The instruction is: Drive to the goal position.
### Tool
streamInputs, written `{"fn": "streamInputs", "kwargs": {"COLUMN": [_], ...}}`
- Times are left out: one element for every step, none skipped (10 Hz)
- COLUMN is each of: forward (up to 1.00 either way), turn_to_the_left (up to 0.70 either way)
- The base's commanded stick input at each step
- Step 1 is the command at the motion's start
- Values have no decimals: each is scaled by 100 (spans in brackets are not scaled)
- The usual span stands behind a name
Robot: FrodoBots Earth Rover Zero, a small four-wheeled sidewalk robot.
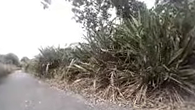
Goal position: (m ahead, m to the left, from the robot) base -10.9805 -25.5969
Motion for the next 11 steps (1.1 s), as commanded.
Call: {"fn": "streamInputs", "kwargs": {"forward": [0,0,0,0,0,0,0,0,0,0,0], "turn_to_the_left": [-70,-70,-70,-70,-70,-70,-70,-70,-70,-70,-70]}}
